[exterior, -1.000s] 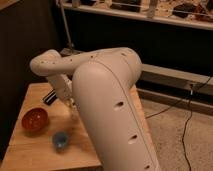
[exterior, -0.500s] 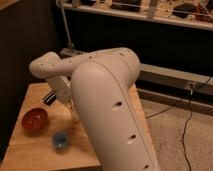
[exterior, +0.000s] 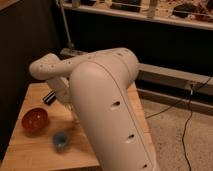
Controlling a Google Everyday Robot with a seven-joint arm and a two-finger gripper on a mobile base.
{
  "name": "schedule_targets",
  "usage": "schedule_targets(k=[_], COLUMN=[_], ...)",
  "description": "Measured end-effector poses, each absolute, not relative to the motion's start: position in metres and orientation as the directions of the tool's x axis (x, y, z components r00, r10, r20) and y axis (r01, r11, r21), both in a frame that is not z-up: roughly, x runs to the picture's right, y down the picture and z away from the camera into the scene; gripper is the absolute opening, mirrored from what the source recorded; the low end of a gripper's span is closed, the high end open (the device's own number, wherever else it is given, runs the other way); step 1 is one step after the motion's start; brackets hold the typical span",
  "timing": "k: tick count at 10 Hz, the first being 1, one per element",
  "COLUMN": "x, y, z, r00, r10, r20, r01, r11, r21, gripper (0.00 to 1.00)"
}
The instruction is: Stand the bottle upright
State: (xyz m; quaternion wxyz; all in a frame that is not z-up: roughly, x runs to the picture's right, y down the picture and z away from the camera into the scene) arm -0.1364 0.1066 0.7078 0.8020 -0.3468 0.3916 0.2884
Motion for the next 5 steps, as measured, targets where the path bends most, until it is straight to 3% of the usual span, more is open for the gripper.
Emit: schedule_targets(k=[5], x=[-0.1357], y=[0.1086], z=[0.7079], r00=[0.522], r10=[0.179], r20=[-0.834], r01=[-0.728], r11=[0.603], r21=[-0.327], gripper=[0.21])
